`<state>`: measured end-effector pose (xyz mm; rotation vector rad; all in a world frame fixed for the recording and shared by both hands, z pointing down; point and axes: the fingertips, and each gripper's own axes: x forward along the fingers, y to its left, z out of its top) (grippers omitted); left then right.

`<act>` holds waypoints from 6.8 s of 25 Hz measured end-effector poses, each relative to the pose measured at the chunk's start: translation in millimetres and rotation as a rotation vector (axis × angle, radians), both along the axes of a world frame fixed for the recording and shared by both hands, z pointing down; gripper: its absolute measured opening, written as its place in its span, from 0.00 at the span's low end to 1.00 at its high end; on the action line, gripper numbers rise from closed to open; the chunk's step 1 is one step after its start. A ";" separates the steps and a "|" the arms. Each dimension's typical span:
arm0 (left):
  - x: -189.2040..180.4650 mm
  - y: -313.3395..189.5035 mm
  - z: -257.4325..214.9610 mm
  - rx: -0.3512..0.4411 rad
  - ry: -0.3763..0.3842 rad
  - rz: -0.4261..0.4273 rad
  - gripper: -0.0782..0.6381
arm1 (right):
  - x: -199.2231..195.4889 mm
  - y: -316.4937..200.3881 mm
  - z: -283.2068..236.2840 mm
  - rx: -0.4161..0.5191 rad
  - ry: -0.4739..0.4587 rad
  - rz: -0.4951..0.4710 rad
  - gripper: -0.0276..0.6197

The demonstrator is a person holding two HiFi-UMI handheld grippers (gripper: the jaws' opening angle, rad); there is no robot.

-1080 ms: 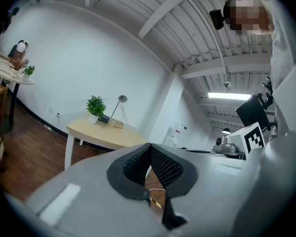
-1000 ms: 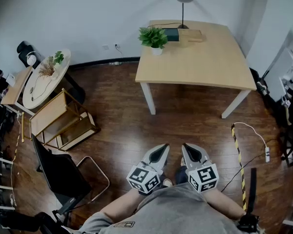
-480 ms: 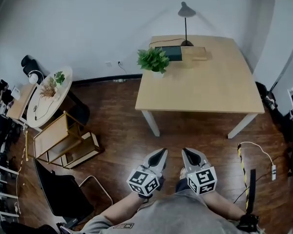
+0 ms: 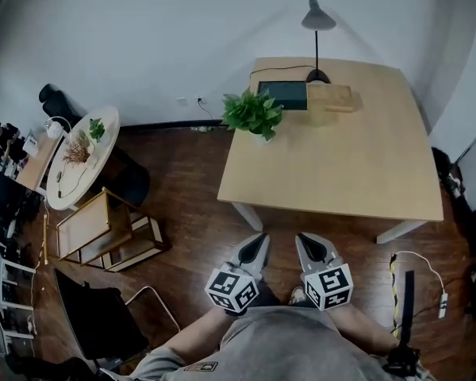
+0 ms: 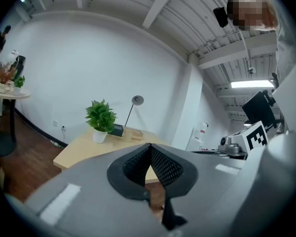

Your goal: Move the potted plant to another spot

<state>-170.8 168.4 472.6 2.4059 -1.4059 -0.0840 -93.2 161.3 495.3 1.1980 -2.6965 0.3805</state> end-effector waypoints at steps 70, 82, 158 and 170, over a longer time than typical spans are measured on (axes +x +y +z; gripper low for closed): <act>-93.3 -425.4 202.5 -0.122 -0.436 -0.077 0.54 | -140.6 -443.8 202.3 0.063 0.405 -1.098 0.59; -91.2 -419.3 189.7 -0.109 -0.391 -0.083 0.52 | -140.2 -435.7 191.5 0.034 0.361 -1.070 0.54; 411.0 -431.3 69.4 0.121 -0.370 0.609 0.53 | 372.4 -429.8 76.4 -0.038 0.482 -0.303 0.53; 422.4 -464.9 130.7 -0.006 -0.379 0.666 0.53 | 383.8 -458.9 138.7 -0.153 0.456 -0.307 0.53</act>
